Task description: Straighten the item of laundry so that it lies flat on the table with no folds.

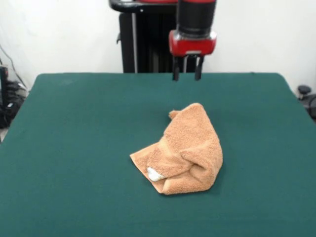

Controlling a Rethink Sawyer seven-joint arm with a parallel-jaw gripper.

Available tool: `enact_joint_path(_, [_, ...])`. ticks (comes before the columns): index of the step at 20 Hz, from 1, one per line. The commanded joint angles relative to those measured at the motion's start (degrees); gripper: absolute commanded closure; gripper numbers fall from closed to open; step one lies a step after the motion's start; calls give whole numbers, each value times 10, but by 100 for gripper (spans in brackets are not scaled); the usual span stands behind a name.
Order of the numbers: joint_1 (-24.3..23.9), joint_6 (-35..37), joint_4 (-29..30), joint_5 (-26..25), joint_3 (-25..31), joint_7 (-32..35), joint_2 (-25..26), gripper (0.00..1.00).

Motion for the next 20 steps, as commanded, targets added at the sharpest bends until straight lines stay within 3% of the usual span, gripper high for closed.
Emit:
enact_joint_path(1, [-19, 31, -137, -32, 77, -9, 76, 0])
enact_joint_path(7, [-54, 60, -180, -63, 120, -44, 88, 0])
enact_joint_path(20, [-59, 140, -271, -78, 147, -60, 108, 0])
